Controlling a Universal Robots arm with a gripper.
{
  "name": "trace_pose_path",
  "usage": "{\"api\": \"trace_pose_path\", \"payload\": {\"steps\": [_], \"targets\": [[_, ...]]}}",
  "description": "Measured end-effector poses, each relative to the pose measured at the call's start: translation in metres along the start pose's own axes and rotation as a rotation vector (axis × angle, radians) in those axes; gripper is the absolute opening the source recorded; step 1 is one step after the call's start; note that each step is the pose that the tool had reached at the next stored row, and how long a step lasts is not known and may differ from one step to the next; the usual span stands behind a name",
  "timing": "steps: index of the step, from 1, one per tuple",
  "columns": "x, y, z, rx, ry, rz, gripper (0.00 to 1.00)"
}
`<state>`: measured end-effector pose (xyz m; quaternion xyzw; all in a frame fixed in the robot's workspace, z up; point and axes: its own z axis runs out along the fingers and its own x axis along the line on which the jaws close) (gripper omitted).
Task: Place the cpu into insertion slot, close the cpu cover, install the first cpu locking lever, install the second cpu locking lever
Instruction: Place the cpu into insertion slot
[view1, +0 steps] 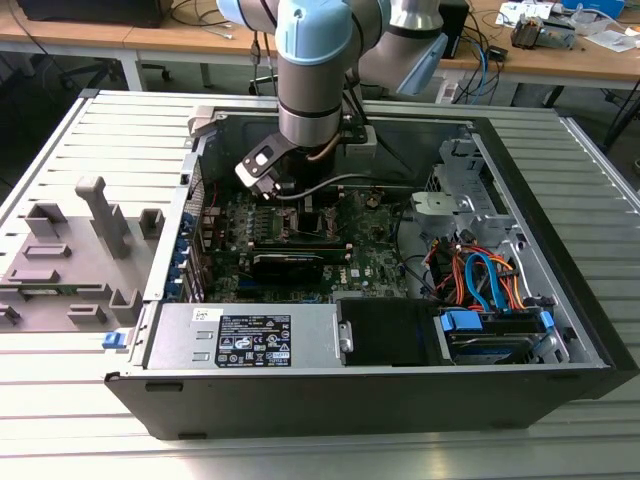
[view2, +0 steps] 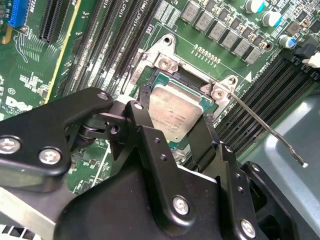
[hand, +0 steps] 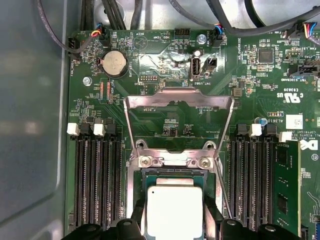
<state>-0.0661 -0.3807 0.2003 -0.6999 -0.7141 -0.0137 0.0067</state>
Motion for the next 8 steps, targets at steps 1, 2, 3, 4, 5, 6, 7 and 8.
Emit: {"api": "trace_pose_path", "payload": {"steps": [1,2,3,4,5,6,7,8], "targets": [[-0.0008,0.0002,0.0000,0.0000,0.0007,0.000,0.55],[-0.0008,0.0005,0.0001,-0.0001,0.0013,0.000,0.55],[-0.0009,0.0006,0.0001,-0.0001,0.0017,0.000,0.55],[-0.0009,0.0007,0.0001,-0.0001,0.0019,0.000,0.55],[-0.0010,0.0009,0.0000,-0.0001,0.0021,0.000,0.55],[-0.0010,0.0011,0.0001,-0.0002,0.0024,0.000,0.55],[-0.0010,0.0011,0.0001,-0.0001,0.0024,0.000,0.55],[-0.0010,0.0011,0.0000,-0.0001,0.0024,0.000,0.55]]}}
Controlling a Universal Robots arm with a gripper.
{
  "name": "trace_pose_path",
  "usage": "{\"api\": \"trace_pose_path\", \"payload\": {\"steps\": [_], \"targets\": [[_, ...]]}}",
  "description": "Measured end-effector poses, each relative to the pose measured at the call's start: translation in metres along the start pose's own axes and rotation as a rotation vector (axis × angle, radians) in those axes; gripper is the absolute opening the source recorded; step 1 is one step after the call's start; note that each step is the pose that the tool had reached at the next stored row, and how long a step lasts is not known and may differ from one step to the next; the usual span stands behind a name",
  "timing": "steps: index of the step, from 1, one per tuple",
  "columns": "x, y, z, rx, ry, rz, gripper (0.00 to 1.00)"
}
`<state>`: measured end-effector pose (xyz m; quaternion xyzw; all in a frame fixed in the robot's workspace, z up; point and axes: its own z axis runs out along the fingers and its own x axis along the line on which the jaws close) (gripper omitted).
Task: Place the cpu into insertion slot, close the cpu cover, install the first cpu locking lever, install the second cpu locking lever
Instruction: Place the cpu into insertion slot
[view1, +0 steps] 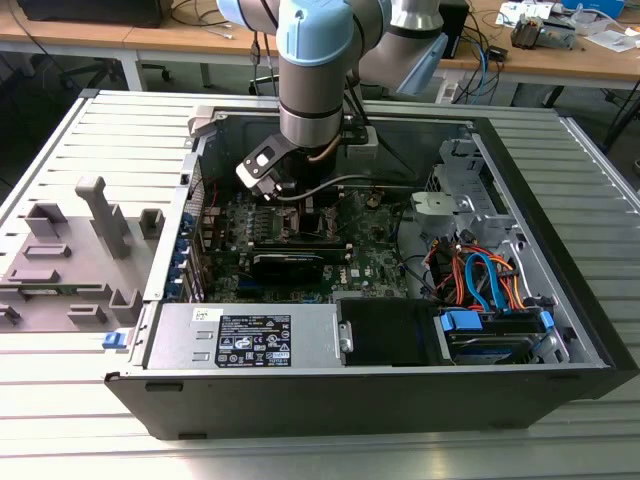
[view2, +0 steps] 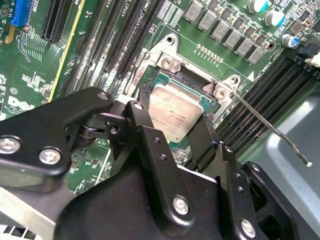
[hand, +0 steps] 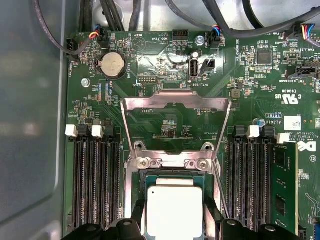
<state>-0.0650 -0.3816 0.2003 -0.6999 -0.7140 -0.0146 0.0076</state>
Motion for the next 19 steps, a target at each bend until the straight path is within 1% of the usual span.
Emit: {"api": "trace_pose_path", "payload": {"steps": [19], "targets": [[0.0006,0.0004,0.0025,0.0000,0.0007,0.000,0.55]]}}
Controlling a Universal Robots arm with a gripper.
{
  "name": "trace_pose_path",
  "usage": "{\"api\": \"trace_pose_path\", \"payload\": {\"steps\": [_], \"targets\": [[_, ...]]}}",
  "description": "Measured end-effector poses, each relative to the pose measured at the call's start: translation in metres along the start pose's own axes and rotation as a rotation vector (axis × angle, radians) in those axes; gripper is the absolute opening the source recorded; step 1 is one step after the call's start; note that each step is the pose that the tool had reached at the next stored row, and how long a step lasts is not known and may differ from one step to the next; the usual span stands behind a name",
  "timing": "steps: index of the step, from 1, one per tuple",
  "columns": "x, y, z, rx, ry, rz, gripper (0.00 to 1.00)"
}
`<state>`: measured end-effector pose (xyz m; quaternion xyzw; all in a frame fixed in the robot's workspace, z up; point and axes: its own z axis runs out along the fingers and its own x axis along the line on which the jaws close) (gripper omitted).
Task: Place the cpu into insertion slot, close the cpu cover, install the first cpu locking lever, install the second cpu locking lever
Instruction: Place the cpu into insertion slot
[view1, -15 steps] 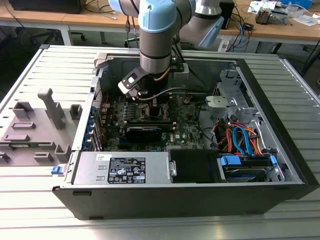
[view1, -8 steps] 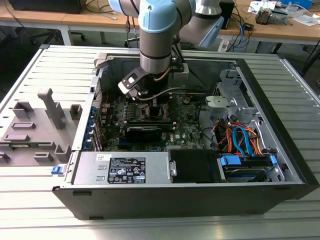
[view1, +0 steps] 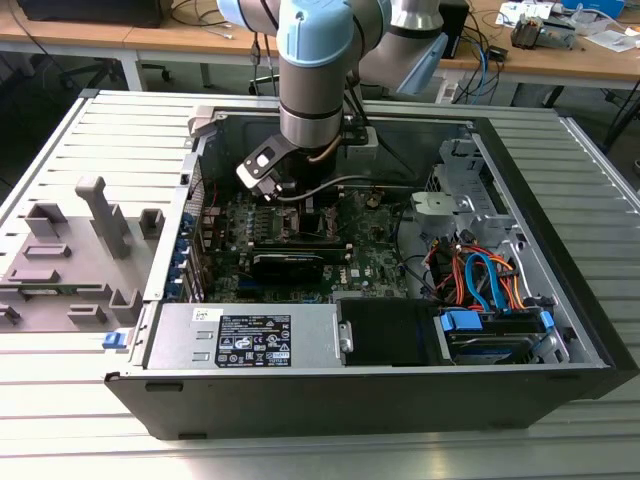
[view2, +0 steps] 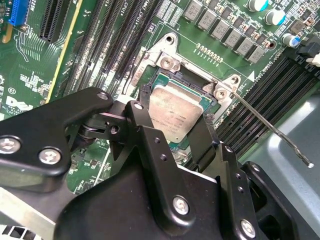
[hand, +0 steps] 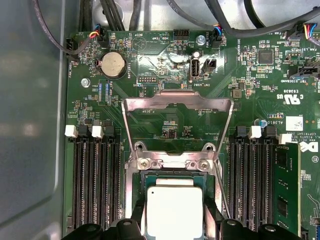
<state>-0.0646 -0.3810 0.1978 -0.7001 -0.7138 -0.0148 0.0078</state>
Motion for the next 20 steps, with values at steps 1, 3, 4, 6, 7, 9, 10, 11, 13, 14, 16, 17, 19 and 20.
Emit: {"api": "trace_pose_path", "payload": {"steps": [1,3,4,6,7,9,10,11,13,14,16,17,19,20], "targets": [[0.0001,0.0000,0.0002,-0.0002,0.0006,0.000,0.55],[0.0002,0.0001,0.0004,-0.0006,0.0009,0.000,0.56],[0.0000,0.0000,0.0002,-0.0001,0.0002,0.000,0.62],[0.0000,0.0000,0.0002,0.0000,0.0000,0.000,0.62],[0.0000,0.0000,0.0002,0.0000,0.0000,0.000,0.62],[0.0001,0.0000,-0.0020,-0.0001,0.0002,0.000,0.62],[0.0002,0.0000,-0.0048,-0.0001,0.0003,0.000,0.62],[0.0003,0.0001,-0.0081,-0.0001,0.0005,0.000,0.62],[0.0004,0.0001,-0.0112,-0.0001,0.0014,0.000,0.62],[0.0004,0.0001,-0.0125,-0.0001,0.0020,0.000,0.62],[0.0005,0.0002,-0.0147,-0.0001,0.0038,0.000,0.62],[0.0006,0.0002,-0.0159,-0.0002,0.0047,0.000,0.62],[0.0006,0.0002,-0.0165,-0.0003,0.0057,0.000,0.62],[0.0006,0.0002,-0.0166,-0.0003,0.0059,0.000,0.62]]}}
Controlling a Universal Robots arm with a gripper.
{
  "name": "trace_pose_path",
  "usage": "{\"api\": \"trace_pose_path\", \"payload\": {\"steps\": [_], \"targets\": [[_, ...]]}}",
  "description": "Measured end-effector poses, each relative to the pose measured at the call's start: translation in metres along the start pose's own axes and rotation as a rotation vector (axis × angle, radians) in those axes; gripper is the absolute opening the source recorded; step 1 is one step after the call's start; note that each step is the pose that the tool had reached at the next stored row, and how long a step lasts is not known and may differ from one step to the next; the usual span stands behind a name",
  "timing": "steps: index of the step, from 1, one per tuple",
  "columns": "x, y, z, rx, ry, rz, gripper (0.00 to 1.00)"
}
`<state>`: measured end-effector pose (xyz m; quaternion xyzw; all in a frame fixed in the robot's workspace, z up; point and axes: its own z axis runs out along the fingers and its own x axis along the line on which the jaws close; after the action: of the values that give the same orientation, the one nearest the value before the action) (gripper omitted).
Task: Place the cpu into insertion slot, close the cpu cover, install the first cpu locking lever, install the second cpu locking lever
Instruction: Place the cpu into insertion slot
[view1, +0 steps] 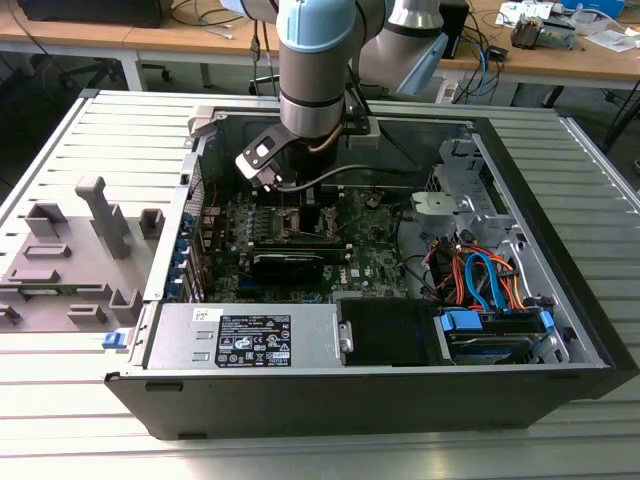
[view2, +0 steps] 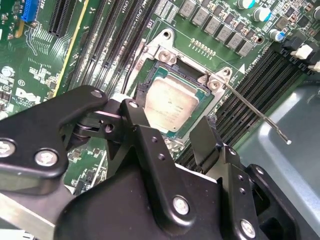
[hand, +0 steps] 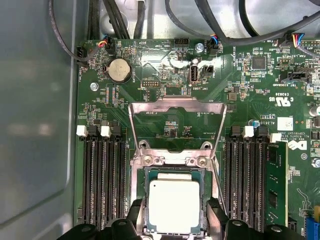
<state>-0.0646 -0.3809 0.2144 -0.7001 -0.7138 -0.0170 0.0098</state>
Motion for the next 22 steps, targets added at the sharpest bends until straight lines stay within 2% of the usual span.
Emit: {"api": "trace_pose_path", "payload": {"steps": [1,4,5,6,9,22], "targets": [[0.0000,0.0000,-0.0001,0.0001,0.0000,0.000,0.62],[0.0000,0.0000,-0.0002,0.0001,0.0004,0.000,0.42],[0.0000,0.0000,-0.0002,0.0001,0.0005,0.000,0.42],[0.0000,0.0000,-0.0002,0.0001,0.0008,0.000,0.29],[0.0000,0.0000,-0.0002,0.0001,0.0018,0.000,0.11],[0.0001,0.0000,-0.0021,-0.0002,0.0065,0.000,0.11]]}}
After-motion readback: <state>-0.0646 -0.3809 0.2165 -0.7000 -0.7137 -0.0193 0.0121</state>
